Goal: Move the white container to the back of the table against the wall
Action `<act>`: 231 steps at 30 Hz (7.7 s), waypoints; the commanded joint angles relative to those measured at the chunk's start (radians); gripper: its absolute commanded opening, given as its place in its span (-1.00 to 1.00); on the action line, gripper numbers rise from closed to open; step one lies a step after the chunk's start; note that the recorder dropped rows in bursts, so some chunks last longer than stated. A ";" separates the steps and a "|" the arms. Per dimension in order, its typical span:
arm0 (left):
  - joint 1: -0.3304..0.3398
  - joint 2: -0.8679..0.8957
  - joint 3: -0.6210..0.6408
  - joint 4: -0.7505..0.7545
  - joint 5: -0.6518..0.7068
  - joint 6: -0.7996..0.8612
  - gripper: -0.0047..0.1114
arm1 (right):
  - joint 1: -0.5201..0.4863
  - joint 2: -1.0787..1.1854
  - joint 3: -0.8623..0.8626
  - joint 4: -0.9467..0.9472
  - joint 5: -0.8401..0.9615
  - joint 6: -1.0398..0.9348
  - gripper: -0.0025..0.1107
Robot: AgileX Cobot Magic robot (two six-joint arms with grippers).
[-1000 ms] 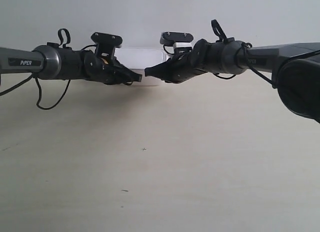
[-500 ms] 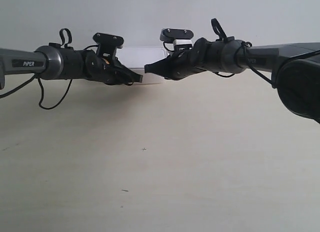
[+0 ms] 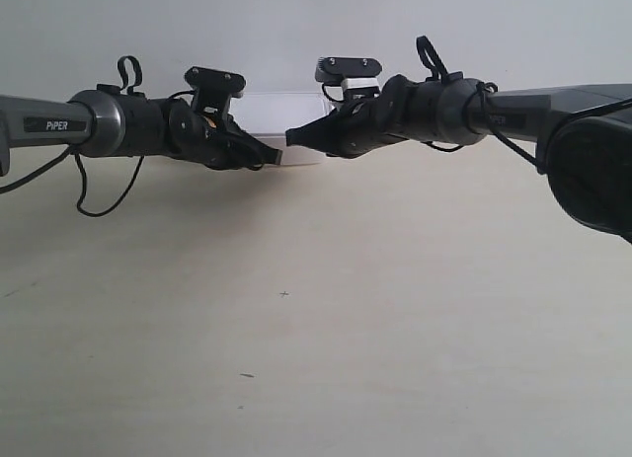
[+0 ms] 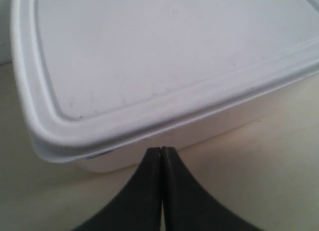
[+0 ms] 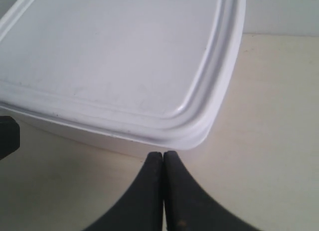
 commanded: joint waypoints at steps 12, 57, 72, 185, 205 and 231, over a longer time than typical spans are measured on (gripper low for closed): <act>0.001 -0.002 -0.025 0.000 0.018 0.022 -0.92 | 0.000 -0.001 -0.007 -0.068 -0.036 -0.004 -0.96; 0.107 -0.360 0.432 0.000 -0.122 0.028 -0.92 | 0.000 -0.200 -0.007 -0.246 0.405 -0.011 -0.96; 0.107 -0.480 0.567 0.000 -0.216 0.024 -0.92 | 0.000 -0.294 -0.005 -0.140 0.586 -0.116 -0.96; 0.003 -2.112 1.605 0.047 -0.301 -0.163 -0.92 | -0.013 -2.182 1.494 -0.311 -0.197 -0.003 -0.96; 0.003 -2.114 1.812 0.041 -0.586 -0.157 -0.92 | -0.013 -2.437 1.877 -0.254 -0.287 -0.003 -0.96; 0.038 -2.254 1.812 -0.024 -0.529 -0.153 -0.92 | -0.148 -2.479 1.966 -0.314 -0.323 -0.003 -0.96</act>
